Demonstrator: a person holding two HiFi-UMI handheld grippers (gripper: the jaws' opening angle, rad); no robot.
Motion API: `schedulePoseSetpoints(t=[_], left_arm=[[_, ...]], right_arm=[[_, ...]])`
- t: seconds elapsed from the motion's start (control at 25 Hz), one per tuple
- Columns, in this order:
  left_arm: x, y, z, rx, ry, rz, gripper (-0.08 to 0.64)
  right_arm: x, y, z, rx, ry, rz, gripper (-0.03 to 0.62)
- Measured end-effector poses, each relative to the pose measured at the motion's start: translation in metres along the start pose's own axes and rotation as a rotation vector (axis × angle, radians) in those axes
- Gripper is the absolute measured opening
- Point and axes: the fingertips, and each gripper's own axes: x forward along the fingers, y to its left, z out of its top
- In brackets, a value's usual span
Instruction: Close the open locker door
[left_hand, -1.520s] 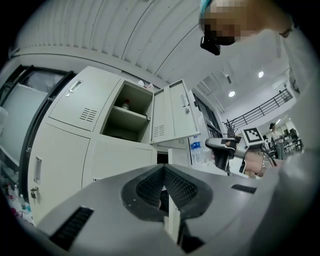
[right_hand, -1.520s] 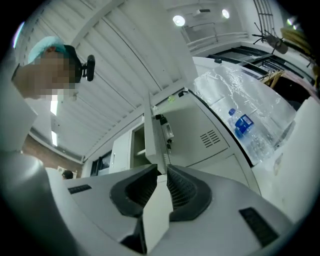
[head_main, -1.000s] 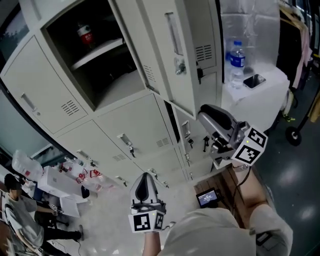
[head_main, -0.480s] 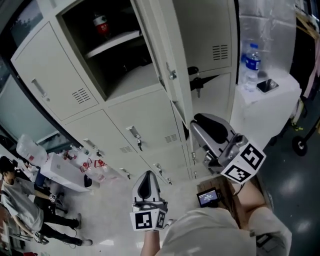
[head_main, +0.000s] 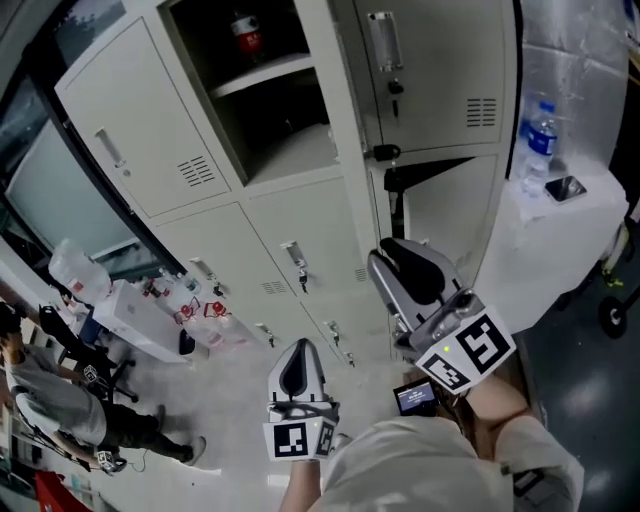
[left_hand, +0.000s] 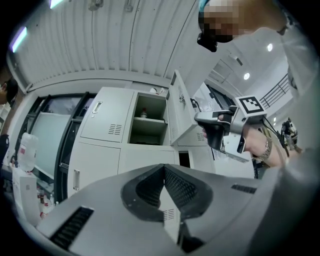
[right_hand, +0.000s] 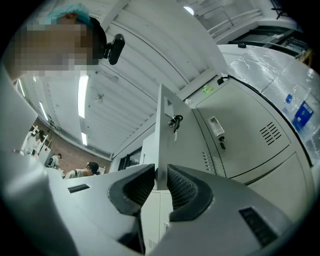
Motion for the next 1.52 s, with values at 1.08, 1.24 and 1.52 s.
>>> schedulePoseSetpoints(t=[1.08,1.24,1.52], left_arm=[[0.029,0.132,-0.012,-0.073,-0.013,-0.084,0.008],[0.04,0.147,-0.013,-0.075,-0.018,-0.126,0.008],[0.055,0.177,-0.014,-0.085,-0.021,-0.166,0.008]], right_arm=[[0.128,0.054,-0.061,-0.182,0.069,-0.193,0.081],[0.146,0.055,-0.071,-0.214,0.075,-0.215,0.081],[0.175,0.052,-0.084,-0.206,0.084,-0.239,0.081]])
